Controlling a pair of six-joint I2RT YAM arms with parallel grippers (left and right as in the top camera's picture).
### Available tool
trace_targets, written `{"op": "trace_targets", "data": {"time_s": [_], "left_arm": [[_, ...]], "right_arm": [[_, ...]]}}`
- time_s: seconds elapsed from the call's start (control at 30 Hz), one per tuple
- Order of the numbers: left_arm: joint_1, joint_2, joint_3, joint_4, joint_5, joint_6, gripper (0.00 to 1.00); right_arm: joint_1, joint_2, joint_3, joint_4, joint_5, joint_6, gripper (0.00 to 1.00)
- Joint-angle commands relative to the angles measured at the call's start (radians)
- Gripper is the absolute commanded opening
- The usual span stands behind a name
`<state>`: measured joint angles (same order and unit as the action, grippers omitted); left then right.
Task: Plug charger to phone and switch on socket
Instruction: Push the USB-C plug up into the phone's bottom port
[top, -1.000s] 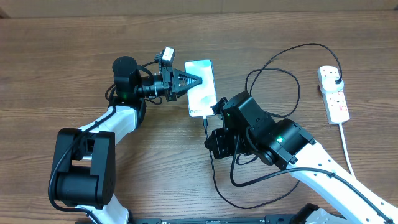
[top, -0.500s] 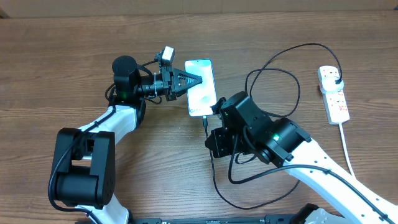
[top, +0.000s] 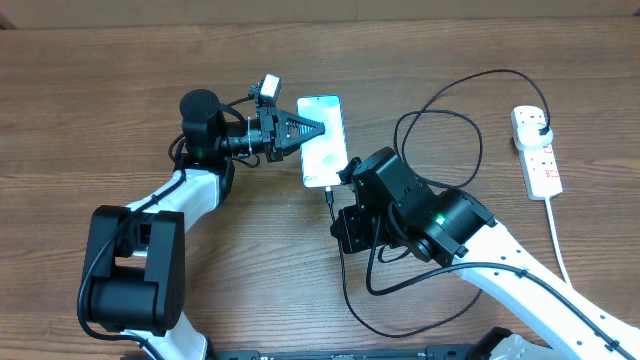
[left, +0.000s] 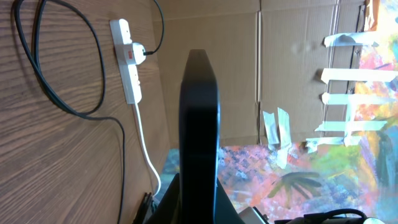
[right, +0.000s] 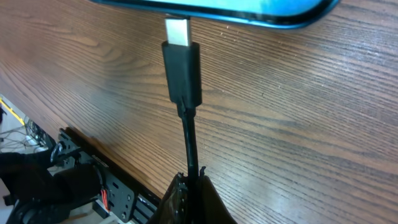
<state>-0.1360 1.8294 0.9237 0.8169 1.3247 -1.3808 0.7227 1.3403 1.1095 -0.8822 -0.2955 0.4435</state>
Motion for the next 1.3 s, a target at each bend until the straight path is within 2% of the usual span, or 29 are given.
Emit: {"op": "trace_targets", "data": {"time_s": [0.0,0.4,0.77,1.27], "left_arm": [[-0.012,0.001,0.026,0.010,0.075,0.043,0.04],[-0.019,0.001,0.026,0.010,0.067,0.073,0.04],[0.008,0.001,0.026,0.010,0.009,0.073,0.04],[0.006,0.001,0.026,0.010,0.057,0.104,0.04]], "right_arm": [[0.001,-0.003,0.002,0.028,0.040,-0.029,0.04],[0.001,-0.003,0.002,0.028,-0.018,-0.024,0.04],[0.001,-0.003,0.002,-0.022,-0.150,0.009,0.04],[0.001,-0.003,0.002,-0.005,-0.089,0.050,0.04]]}}
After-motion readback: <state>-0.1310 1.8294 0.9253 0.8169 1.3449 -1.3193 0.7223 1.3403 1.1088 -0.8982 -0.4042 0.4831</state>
